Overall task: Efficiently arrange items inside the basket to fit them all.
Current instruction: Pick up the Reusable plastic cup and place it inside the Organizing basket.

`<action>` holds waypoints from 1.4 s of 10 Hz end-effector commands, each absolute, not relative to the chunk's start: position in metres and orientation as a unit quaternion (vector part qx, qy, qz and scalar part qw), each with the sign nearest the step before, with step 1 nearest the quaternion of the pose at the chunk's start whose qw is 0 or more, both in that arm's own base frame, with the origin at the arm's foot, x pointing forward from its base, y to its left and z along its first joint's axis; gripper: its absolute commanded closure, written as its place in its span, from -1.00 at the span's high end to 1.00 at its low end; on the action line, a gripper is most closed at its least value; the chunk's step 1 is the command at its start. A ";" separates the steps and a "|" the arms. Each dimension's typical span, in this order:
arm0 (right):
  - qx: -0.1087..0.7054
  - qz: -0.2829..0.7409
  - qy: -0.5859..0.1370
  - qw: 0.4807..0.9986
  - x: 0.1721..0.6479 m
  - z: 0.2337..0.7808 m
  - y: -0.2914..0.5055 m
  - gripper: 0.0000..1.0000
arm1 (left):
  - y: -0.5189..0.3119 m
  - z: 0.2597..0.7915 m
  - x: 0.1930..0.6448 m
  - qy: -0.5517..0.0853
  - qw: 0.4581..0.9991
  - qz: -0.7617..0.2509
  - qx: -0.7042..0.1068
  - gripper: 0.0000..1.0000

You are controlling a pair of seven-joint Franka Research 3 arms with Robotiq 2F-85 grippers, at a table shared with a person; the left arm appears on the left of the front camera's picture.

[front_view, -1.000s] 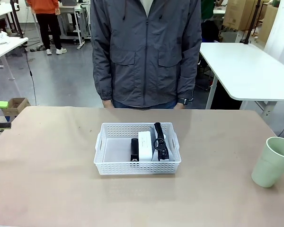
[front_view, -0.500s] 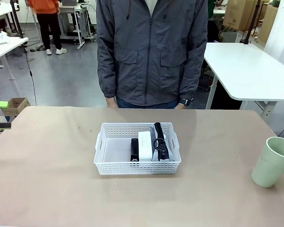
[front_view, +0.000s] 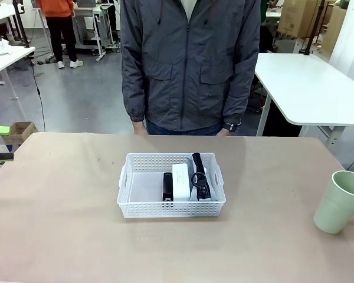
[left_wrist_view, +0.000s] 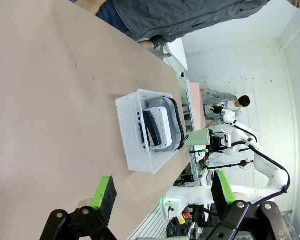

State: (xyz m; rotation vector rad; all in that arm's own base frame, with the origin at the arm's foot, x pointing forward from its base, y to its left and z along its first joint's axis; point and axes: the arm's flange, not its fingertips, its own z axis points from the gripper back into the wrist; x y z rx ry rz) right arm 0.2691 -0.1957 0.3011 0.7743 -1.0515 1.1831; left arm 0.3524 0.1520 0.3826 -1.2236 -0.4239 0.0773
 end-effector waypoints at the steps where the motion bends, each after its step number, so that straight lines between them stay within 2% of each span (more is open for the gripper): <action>1: 0.327 0.531 -0.454 0.637 0.254 0.217 -0.215 1.00 | 0.150 0.385 0.350 -0.192 0.799 0.041 -0.568 1.00; 8: 0.338 0.519 -0.420 0.664 0.271 0.193 -0.199 1.00 | 0.150 0.385 0.350 -0.192 0.799 0.041 -0.568 1.00; 14: 0.336 0.494 -0.448 0.665 0.285 0.176 -0.174 1.00 | 0.150 0.385 0.350 -0.192 0.799 0.041 -0.568 1.00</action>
